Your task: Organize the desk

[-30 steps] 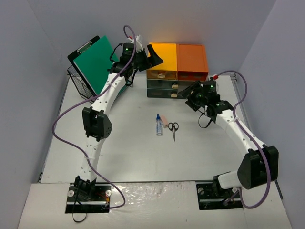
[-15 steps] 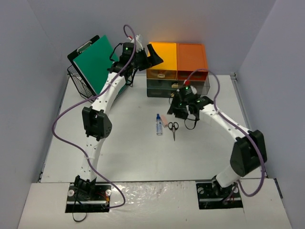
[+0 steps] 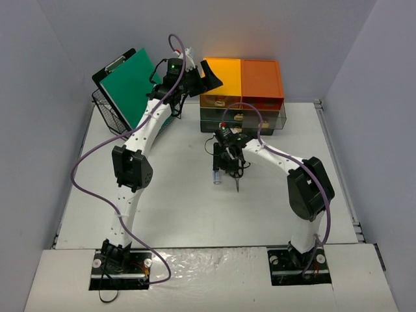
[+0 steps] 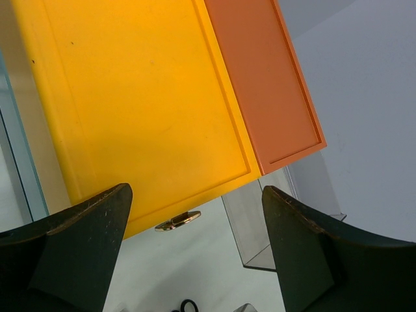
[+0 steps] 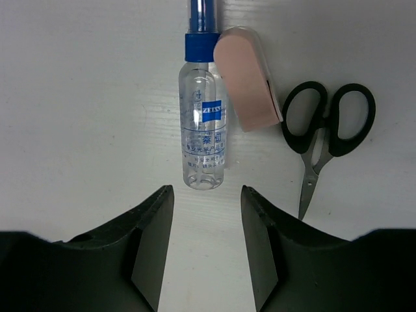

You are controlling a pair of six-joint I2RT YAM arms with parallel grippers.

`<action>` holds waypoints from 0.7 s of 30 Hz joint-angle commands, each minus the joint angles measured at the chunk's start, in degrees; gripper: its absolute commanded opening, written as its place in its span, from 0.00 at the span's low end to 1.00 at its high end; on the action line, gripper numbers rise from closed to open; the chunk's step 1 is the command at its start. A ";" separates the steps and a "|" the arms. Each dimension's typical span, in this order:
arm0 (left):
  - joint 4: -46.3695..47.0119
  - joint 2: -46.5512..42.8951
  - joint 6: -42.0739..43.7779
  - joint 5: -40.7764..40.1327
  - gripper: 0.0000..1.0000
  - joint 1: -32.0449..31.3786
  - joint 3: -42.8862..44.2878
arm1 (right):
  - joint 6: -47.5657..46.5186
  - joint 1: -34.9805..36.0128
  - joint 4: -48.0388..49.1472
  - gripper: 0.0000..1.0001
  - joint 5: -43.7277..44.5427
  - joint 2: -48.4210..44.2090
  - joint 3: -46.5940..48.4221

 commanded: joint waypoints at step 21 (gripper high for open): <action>-4.97 -2.36 1.40 -0.70 0.80 2.08 1.96 | 0.14 4.94 -1.44 0.42 8.17 13.99 13.28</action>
